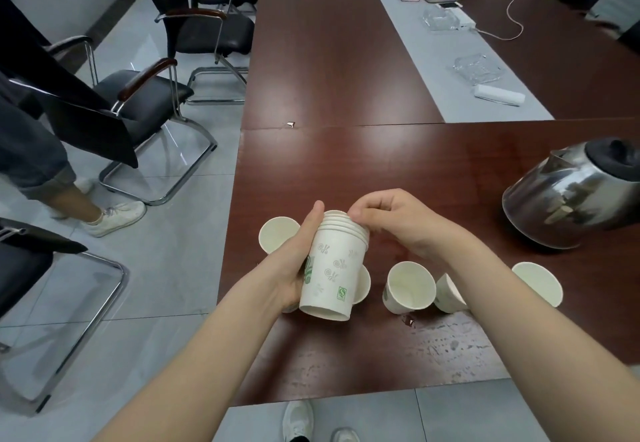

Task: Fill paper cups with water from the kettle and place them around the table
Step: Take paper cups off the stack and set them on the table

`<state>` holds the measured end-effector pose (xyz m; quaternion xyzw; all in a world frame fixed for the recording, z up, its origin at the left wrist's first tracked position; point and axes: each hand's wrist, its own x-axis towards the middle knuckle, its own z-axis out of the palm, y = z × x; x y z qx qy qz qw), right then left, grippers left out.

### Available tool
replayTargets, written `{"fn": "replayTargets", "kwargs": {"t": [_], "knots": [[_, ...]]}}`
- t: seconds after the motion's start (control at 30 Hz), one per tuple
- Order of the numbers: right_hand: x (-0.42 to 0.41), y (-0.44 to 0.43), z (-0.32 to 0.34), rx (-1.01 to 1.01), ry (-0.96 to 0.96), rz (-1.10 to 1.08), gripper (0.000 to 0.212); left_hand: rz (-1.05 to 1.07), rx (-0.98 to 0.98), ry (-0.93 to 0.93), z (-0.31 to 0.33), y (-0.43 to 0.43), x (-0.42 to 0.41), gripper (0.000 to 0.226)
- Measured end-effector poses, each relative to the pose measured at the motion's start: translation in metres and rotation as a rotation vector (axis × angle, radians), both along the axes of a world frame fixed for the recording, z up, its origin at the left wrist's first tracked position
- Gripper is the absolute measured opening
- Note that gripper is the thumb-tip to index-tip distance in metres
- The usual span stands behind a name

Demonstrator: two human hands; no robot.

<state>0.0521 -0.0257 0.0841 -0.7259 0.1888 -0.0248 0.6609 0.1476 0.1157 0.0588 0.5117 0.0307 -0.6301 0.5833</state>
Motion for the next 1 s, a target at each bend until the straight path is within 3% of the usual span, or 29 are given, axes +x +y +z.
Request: {"fn": "replayTargets", "kwargs": {"t": [0.23,0.6,1.0], "knots": [[-0.017,-0.008,0.0,-0.246,0.044,-0.021,0.025,-0.009,0.027,-0.009,0.001,-0.013,-0.015,0.053],[-0.034,-0.014,0.003,-0.451,0.16,-0.113,0.027,-0.019,0.077,-0.052,0.01,-0.029,-0.031,0.044],[-0.032,-0.015,-0.004,-0.436,0.23,-0.198,0.022,-0.045,0.142,-0.102,0.016,-0.041,-0.032,0.03]]}}
